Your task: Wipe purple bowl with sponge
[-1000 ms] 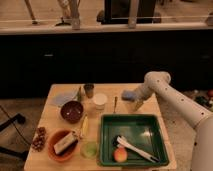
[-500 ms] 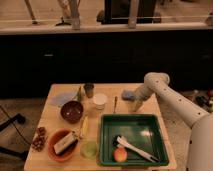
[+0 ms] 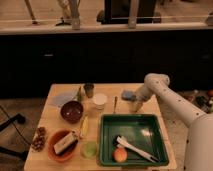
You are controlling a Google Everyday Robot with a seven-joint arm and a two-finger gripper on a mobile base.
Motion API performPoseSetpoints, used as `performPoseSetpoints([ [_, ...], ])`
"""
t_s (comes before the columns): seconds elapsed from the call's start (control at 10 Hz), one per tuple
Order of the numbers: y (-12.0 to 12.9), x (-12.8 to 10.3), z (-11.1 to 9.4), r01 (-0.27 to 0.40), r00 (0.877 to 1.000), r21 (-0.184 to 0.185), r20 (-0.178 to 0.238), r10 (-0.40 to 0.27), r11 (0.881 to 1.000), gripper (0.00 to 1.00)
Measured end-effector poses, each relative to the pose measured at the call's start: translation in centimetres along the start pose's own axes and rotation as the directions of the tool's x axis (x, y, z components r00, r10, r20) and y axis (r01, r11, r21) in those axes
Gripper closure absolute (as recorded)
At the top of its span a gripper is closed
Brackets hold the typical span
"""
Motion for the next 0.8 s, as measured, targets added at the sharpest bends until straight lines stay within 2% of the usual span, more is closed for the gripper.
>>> performPoseSetpoints([
  [0.3, -1.2, -1.7, -2.0, 0.0, 1.0, 0.053, -0.005, 0.0, 0.999, 0.2],
  [0.8, -2.6, -2.2, -2.0, -0.016, 1.0, 0.1, 0.007, 0.015, 0.995, 0.2],
])
